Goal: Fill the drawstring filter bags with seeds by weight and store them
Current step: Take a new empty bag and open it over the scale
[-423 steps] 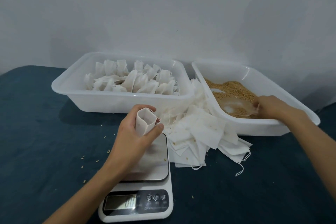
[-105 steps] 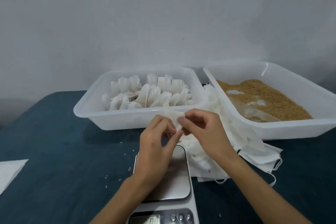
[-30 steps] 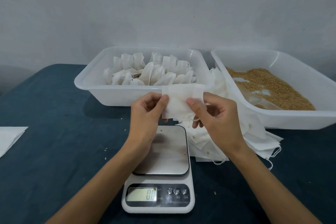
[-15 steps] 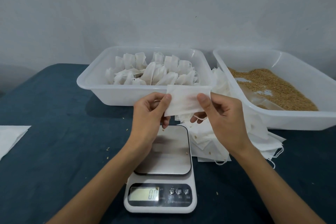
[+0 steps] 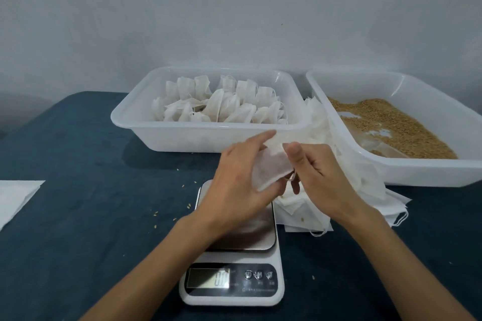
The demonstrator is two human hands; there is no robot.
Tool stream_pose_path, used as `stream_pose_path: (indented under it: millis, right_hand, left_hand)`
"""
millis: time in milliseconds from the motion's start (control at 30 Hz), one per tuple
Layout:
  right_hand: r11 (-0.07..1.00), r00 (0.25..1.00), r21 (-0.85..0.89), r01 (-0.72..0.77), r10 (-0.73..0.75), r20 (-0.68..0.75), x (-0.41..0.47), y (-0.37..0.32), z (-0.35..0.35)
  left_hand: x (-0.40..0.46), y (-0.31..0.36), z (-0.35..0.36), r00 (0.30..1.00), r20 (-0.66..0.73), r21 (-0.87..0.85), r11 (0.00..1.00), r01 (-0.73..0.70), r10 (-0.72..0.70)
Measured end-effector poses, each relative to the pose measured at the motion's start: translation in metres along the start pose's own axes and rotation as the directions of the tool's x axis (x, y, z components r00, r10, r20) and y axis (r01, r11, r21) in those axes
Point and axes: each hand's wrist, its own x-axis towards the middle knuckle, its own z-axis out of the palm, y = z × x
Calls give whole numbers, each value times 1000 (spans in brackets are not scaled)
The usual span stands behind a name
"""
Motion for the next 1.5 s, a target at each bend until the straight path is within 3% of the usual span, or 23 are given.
stream_pose_path:
  millis: [100, 233, 367, 433, 567, 633, 700, 767, 800, 867, 967, 1067, 1133, 1233, 1300, 1400, 1500]
  right_hand:
    - [997, 992, -10, -80, 80, 95, 3, -12, -14]
    - [981, 968, -83, -175, 186, 169, 8, -37, -23]
    - [982, 937, -162, -95, 143, 319, 16, -61, -21]
    - [986, 963, -161, -28, 70, 262, 25, -65, -37]
    - [930, 988, -354, -99, 49, -148, 54, -28, -112]
    - [792, 952, -549, -268, 130, -278, 69, 10, -161]
    - [449, 872, -770, -454, 401, -280, 76, 46, -203]
    - [137, 730, -895, -424, 637, -248, 75, 75, -228]
    - [75, 674, -918, -391, 703, -230, 72, 86, -234]
    - [87, 632, -920, -382, 751, -191, 68, 103, -238]
    - [182, 681, -896, -405, 714, -163, 65, 115, -240]
    - [229, 765, -851, -472, 586, -266, 65, 118, -249]
    - [218, 774, -825, -521, 529, -349, 67, 120, -258]
    - [93, 728, -821, -563, 526, -439, 68, 118, -268]
    - [38, 659, -814, -580, 608, -442, 69, 120, -271]
    - [51, 590, -801, -597, 704, -395, 68, 127, -269]
    - [63, 611, -816, -574, 696, -376, 69, 128, -261]
  left_hand:
    - [3, -2, -7, 1000, -5, 23, 1000, -10, 10]
    - [0, 8, -4, 993, 90, -105, 991, 86, -77]
    - [-8, 11, 1, 983, 105, -284, 942, 176, -152]
    - [-11, 9, -2, 970, 94, -358, 901, 244, -225]
    - [-11, 5, -9, 944, 170, -562, 760, 328, -281]
    - [-11, 5, -9, 940, 183, -600, 725, 339, -289]
    - [-10, 3, -7, 935, 176, -621, 702, 349, -309]
    - [-10, 2, -5, 931, 162, -630, 692, 352, -326]
    - [-11, 2, -4, 930, 157, -637, 686, 352, -331]
    - [-10, 2, -3, 930, 150, -654, 672, 348, -335]
    - [-10, 2, -3, 933, 146, -662, 668, 339, -328]
    - [-9, 2, -4, 935, 130, -664, 672, 329, -330]
    - [-9, 1, -6, 936, 117, -666, 674, 321, -331]
    - [-8, 0, -7, 938, 107, -673, 670, 312, -329]
    - [-7, -1, -7, 939, 101, -671, 674, 308, -328]
    - [-7, -3, -7, 940, 100, -670, 676, 307, -327]
    - [-7, -3, -7, 941, 102, -666, 681, 305, -322]
